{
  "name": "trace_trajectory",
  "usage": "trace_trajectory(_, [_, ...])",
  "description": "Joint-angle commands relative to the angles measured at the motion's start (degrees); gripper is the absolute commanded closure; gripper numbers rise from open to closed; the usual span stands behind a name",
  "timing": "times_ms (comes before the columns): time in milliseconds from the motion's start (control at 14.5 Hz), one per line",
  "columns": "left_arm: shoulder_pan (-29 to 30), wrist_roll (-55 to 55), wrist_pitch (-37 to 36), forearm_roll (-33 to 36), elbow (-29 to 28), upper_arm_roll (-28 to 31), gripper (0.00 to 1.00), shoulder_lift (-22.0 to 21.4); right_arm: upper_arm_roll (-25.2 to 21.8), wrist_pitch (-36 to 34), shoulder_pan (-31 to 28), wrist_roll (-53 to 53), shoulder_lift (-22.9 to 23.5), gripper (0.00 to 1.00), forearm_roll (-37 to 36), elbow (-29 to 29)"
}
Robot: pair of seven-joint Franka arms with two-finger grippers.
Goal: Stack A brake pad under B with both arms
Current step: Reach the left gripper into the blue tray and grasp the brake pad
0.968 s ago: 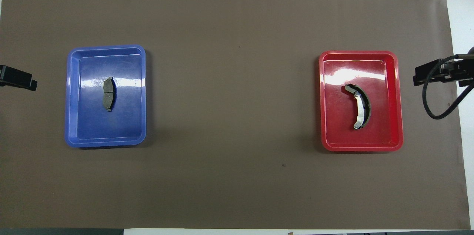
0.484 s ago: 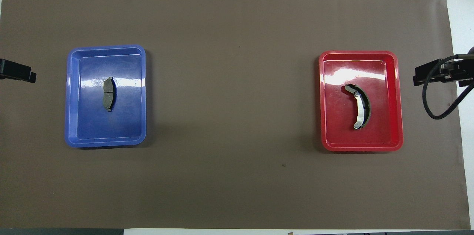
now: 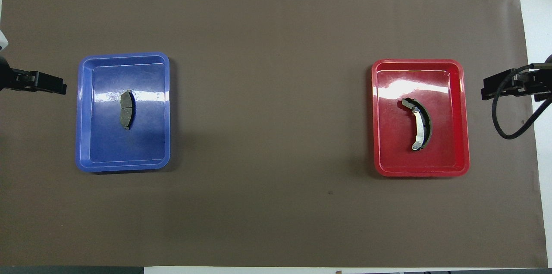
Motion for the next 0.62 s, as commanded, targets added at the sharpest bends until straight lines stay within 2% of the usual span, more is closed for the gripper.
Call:
trace_trajectory(0, [-2.35,-0.41,8.23,-0.46,-7.49,0.34,0.01,-0.5,0.58,-0.25,-0.33,0.91,-0.82,0.0,0.07,-0.67])
trace_trajectory(346, [-3.32,-0.32,19.93,-0.73,-15.49,0.25,0.01,3.19,0.93,0.45,-0.33,0.73,-1.26,0.0,0.07,-1.99])
trace_trajectory(553, [-3.94,-0.41,27.14,-0.9,-20.33,0.25,0.01,5.48,1.02,4.14,-0.33,0.47,-2.4,0.0,0.15,-5.14])
